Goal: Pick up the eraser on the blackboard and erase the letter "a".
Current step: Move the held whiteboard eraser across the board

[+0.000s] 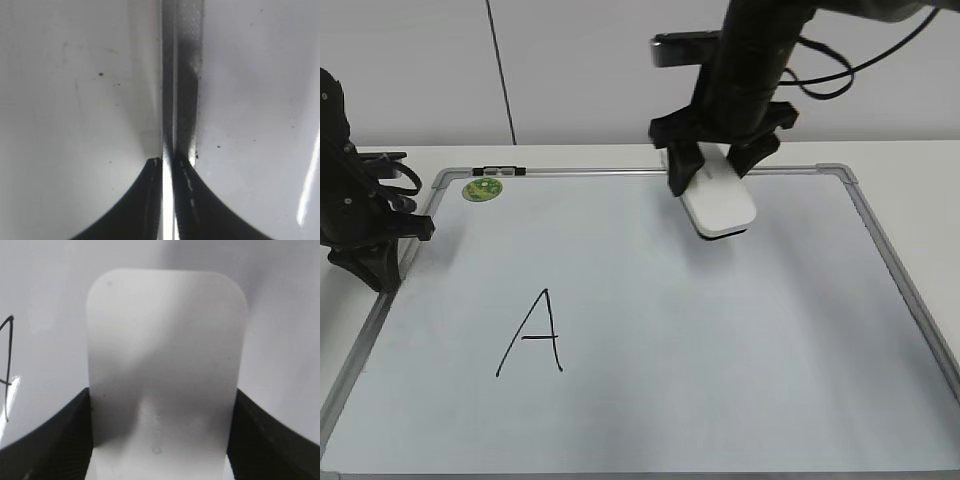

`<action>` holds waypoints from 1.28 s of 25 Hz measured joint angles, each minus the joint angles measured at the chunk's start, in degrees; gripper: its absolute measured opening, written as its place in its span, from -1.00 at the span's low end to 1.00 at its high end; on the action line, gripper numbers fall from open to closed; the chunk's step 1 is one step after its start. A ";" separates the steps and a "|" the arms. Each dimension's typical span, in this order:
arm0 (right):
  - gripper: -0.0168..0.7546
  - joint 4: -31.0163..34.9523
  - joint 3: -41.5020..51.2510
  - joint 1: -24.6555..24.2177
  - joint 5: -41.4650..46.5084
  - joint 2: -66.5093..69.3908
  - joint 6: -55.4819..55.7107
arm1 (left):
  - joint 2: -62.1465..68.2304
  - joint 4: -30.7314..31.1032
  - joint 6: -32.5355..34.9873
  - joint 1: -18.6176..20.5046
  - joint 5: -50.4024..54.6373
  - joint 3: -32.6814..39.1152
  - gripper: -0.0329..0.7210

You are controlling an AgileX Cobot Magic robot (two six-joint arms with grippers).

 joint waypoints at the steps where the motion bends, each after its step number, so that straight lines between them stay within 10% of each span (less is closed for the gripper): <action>1: 0.41 -0.14 0.12 -1.26 0.00 -0.58 0.30 | 0.00 0.00 0.00 0.00 0.00 0.00 -0.74; 13: 0.41 -1.01 15.59 -15.54 0.23 -8.35 0.63 | 0.00 0.00 0.00 0.00 0.00 0.00 -0.74; 32: 0.41 0.18 33.42 -22.63 -4.37 -10.13 -1.43 | 0.00 -0.14 0.00 0.00 0.02 0.00 -0.74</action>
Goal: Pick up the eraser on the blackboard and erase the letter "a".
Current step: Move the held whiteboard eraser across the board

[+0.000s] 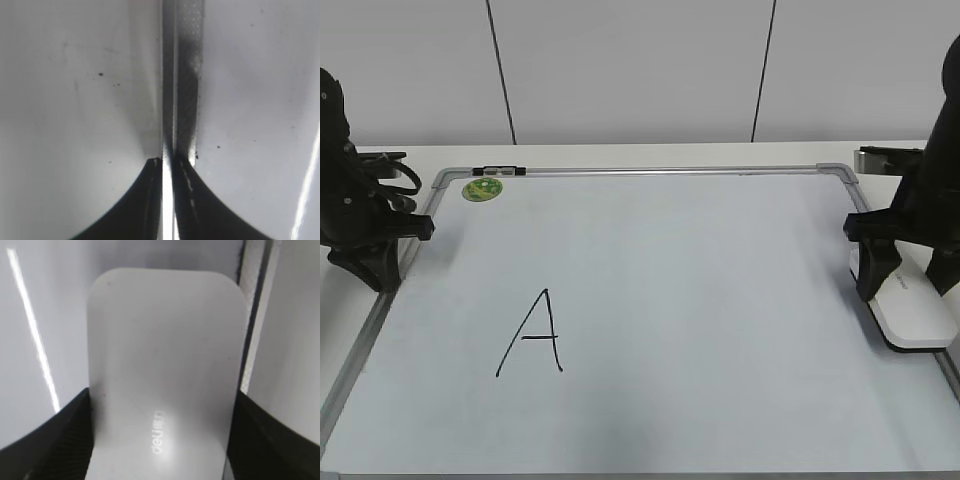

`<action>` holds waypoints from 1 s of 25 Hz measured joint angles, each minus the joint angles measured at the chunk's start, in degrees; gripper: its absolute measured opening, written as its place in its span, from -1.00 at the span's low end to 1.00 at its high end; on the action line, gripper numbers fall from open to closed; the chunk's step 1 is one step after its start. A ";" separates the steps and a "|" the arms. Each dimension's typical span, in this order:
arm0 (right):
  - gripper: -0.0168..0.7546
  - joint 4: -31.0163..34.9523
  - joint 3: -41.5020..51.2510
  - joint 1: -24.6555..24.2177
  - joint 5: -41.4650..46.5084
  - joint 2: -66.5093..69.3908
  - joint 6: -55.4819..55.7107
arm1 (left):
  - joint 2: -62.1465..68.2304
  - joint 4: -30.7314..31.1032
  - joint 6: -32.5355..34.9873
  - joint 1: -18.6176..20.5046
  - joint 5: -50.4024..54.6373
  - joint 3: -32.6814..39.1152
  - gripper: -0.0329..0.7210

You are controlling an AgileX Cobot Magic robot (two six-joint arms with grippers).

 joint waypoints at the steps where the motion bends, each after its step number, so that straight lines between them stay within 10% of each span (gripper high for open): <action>1: 0.41 0.10 0.00 -0.32 -0.27 0.00 -0.27 | 0.00 0.00 0.00 0.00 0.00 0.00 -0.74; 25: 0.41 1.55 -3.37 -1.13 -2.53 4.21 -3.29 | 0.00 -0.08 0.00 0.00 0.00 0.00 -0.74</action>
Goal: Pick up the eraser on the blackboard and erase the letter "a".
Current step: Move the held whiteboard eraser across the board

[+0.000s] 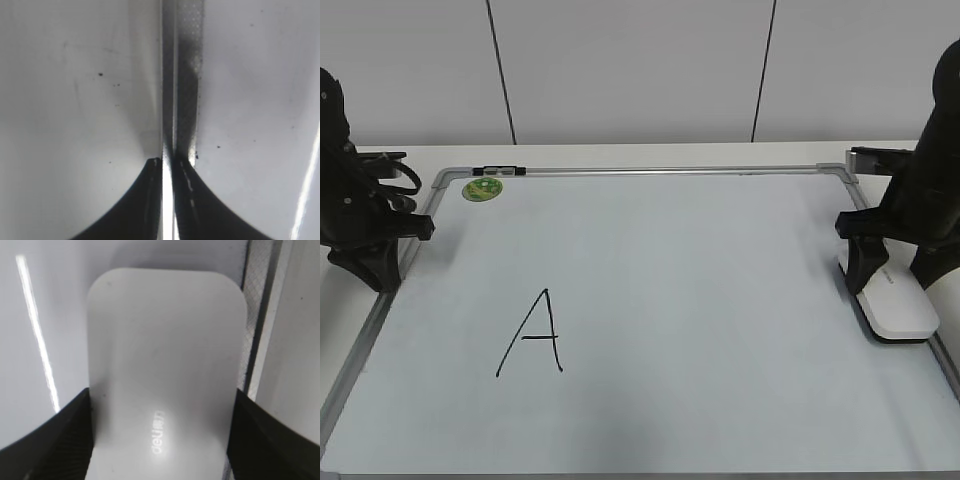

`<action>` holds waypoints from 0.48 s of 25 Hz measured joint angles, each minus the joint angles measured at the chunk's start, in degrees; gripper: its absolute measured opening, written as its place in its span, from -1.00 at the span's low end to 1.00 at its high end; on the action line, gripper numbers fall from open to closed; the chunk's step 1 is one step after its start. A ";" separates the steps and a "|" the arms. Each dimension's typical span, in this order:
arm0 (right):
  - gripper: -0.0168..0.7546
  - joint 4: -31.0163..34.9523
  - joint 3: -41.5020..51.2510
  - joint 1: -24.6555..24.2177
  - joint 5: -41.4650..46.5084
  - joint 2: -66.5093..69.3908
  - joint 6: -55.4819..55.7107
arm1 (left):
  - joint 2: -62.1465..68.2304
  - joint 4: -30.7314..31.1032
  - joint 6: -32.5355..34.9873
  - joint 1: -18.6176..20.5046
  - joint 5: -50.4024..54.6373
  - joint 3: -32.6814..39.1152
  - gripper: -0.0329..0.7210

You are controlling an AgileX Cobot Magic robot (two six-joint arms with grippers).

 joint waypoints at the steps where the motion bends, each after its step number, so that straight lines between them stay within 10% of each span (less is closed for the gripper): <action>1: 0.41 0.00 0.00 0.00 0.00 0.00 0.00 | 0.00 0.00 0.00 0.00 0.00 0.00 -0.74; 12: 0.41 -0.27 0.00 0.00 -3.49 0.00 0.00 | 0.00 0.00 0.09 0.00 0.00 0.00 -0.74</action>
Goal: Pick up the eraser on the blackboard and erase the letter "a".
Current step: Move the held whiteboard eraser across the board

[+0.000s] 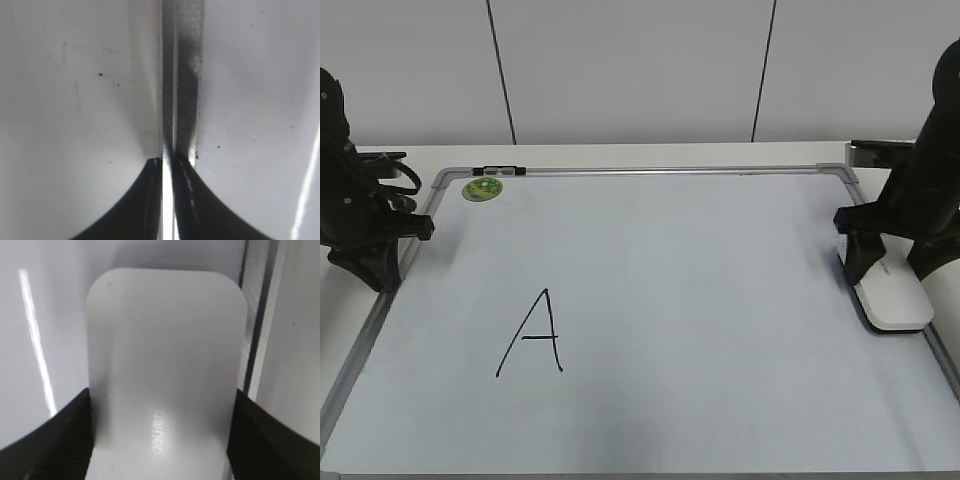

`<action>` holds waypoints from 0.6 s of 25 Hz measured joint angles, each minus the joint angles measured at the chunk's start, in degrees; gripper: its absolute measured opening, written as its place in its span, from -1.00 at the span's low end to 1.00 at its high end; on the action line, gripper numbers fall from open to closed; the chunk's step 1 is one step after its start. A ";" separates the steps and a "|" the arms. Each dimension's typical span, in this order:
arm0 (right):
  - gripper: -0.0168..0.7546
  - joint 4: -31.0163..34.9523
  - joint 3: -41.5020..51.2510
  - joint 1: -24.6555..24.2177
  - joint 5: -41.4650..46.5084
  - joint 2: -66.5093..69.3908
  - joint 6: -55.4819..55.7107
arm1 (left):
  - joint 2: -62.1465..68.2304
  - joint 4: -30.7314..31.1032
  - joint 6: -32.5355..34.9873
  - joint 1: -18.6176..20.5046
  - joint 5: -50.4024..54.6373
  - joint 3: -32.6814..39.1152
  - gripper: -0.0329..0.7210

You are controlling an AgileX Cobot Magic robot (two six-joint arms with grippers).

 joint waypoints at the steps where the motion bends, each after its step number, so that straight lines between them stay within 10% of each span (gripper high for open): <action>1: 0.41 -0.44 0.00 0.00 -0.12 0.00 0.00 | 0.00 0.00 0.00 0.00 0.00 0.00 -0.74; 15: 0.41 -1.80 0.00 0.00 -0.98 0.00 0.00 | 0.00 0.00 0.00 0.00 0.09 0.00 -0.72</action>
